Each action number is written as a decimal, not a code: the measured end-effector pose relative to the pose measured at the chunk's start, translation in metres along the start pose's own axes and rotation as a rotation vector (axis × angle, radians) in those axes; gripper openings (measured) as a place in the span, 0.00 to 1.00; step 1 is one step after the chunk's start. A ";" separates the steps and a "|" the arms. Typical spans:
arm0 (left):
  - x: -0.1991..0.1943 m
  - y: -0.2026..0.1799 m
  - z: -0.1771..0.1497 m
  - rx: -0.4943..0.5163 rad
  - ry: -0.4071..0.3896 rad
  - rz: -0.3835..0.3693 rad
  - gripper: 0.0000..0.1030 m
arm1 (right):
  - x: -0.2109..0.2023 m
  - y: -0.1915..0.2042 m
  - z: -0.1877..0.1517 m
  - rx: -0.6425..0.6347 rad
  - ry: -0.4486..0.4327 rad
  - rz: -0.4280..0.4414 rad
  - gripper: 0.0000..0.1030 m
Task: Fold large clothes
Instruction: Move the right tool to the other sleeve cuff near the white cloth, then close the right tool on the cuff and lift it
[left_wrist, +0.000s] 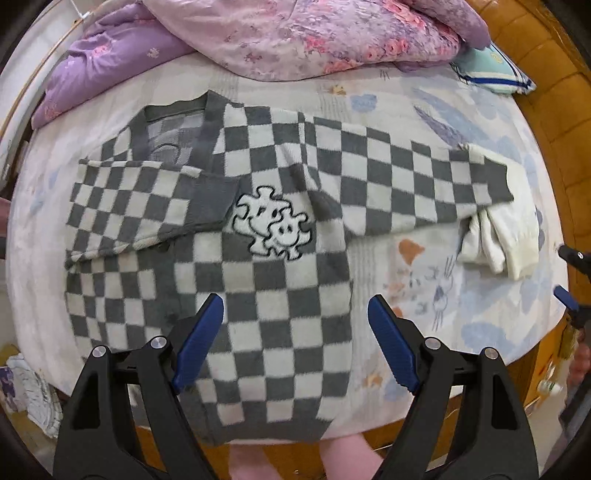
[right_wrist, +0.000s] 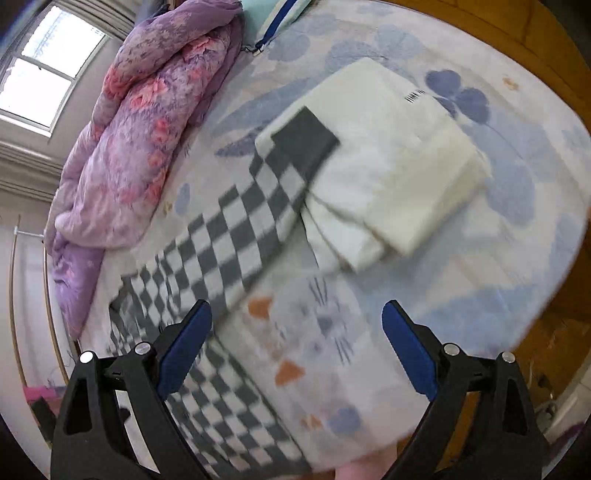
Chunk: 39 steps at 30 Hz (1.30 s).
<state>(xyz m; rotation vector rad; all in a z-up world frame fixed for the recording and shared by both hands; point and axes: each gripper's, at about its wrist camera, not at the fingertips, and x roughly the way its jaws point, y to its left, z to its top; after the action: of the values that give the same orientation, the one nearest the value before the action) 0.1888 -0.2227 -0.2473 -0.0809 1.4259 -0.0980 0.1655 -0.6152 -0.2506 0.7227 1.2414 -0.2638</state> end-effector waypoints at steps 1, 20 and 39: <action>0.004 0.001 0.006 -0.009 -0.005 -0.020 0.79 | 0.011 -0.001 0.015 0.010 0.000 0.012 0.87; 0.091 0.007 0.057 -0.029 0.021 -0.190 0.79 | 0.163 -0.050 0.126 0.337 -0.090 0.189 0.37; 0.165 -0.008 0.104 -0.111 -0.084 -0.095 0.73 | 0.112 0.037 0.125 0.059 -0.219 0.124 0.08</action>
<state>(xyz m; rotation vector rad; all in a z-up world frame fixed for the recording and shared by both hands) 0.3151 -0.2506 -0.3937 -0.2418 1.3435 -0.0929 0.3181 -0.6447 -0.3233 0.7964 0.9807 -0.2700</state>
